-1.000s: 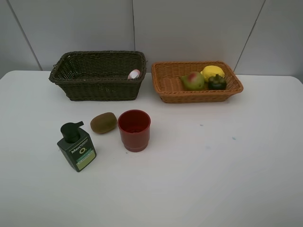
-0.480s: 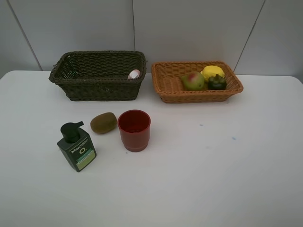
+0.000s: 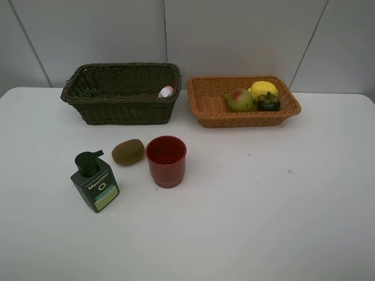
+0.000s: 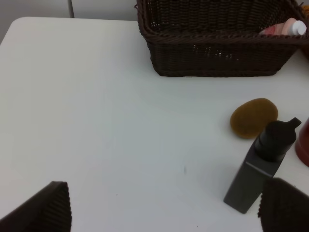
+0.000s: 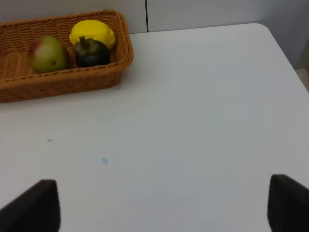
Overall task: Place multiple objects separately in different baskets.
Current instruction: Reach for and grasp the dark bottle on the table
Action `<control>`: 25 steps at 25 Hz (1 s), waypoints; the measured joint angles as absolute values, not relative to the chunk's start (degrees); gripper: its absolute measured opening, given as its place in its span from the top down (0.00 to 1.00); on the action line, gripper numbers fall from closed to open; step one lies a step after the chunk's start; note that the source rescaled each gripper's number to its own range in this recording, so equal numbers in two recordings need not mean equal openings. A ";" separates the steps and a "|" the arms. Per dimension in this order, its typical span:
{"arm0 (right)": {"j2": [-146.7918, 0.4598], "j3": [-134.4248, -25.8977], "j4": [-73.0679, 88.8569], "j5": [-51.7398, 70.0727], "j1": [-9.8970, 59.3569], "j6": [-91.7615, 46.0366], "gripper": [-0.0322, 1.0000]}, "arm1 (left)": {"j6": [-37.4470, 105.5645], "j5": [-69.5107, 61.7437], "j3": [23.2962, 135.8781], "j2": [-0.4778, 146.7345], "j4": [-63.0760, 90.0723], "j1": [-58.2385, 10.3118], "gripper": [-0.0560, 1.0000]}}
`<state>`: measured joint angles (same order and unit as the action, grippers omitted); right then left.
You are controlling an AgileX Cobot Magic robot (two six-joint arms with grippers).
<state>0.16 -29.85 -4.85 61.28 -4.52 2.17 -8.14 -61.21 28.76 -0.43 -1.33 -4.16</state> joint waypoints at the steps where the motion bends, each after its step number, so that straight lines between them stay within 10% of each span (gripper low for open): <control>1: 0.16 -29.85 -4.85 61.28 -4.52 2.17 0.07 | -8.14 -61.21 28.76 -0.43 -1.33 -4.16 0.00; 25: 0.16 -29.85 -4.85 61.28 -4.52 2.17 0.07 | -5.22 -60.40 39.82 19.31 -1.33 -4.16 0.00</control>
<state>0.16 -29.85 -4.85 61.28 -4.52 2.17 -5.22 -60.40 39.82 19.31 -1.33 -4.16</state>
